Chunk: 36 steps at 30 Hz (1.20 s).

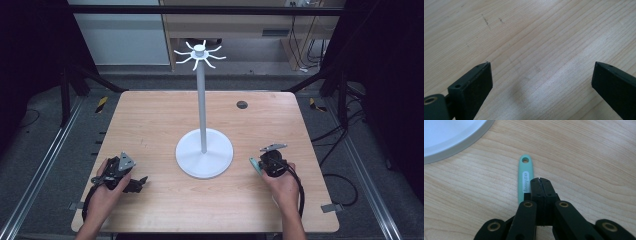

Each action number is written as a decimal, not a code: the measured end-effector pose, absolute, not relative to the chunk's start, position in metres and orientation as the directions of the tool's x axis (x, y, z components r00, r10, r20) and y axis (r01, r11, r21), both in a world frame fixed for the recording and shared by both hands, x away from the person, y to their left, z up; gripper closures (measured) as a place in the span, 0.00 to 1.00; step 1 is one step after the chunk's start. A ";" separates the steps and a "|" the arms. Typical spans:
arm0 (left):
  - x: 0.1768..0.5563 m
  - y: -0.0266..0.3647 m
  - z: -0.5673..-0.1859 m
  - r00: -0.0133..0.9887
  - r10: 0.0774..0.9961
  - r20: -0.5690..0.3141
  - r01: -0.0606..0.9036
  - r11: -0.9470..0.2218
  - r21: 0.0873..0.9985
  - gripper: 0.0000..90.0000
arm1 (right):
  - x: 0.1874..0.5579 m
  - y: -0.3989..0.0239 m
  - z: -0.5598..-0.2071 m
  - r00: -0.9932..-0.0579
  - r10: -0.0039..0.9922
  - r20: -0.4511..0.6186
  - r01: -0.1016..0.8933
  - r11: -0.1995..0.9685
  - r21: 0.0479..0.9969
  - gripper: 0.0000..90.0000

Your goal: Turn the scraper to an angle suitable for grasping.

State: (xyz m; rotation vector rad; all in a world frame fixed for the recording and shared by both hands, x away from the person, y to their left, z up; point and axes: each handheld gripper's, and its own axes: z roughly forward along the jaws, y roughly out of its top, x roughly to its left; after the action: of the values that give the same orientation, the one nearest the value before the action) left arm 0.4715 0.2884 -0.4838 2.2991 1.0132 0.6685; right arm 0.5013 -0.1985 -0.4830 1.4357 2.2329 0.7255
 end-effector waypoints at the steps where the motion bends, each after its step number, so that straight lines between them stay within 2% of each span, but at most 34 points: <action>1: 0.472 0.288 -0.484 0.595 0.773 0.221 0.506 -0.574 0.644 0.03 | 0.501 -0.198 -0.483 -0.407 0.913 -0.036 0.714 0.343 0.611 1.00; 11: 0.472 0.289 -0.484 0.595 0.773 0.220 0.507 -0.573 0.644 0.03 | 0.503 -0.200 -0.485 -0.404 0.915 -0.017 0.725 0.331 0.604 1.00; 23: 0.472 0.288 -0.484 0.597 0.772 0.219 0.510 -0.576 0.639 0.03 | 0.493 -0.189 -0.483 -0.522 0.850 0.062 0.698 0.385 0.603 1.00; 30: 0.472 0.290 -0.484 0.590 0.777 0.219 0.511 -0.570 0.644 0.03 | 0.489 -0.182 -0.474 -0.548 0.836 0.032 0.667 0.412 0.621 1.00; 36: 0.471 0.291 -0.484 0.589 0.777 0.220 0.512 -0.570 0.642 0.03 | 0.490 -0.173 -0.468 -0.574 0.819 0.003 0.660 0.460 0.594 1.00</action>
State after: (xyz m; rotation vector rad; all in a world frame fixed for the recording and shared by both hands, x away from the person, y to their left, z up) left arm 0.4712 0.2907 -0.4839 2.2958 1.0229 0.6703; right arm 0.4902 -0.1732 -0.4684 1.2658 2.4296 0.8024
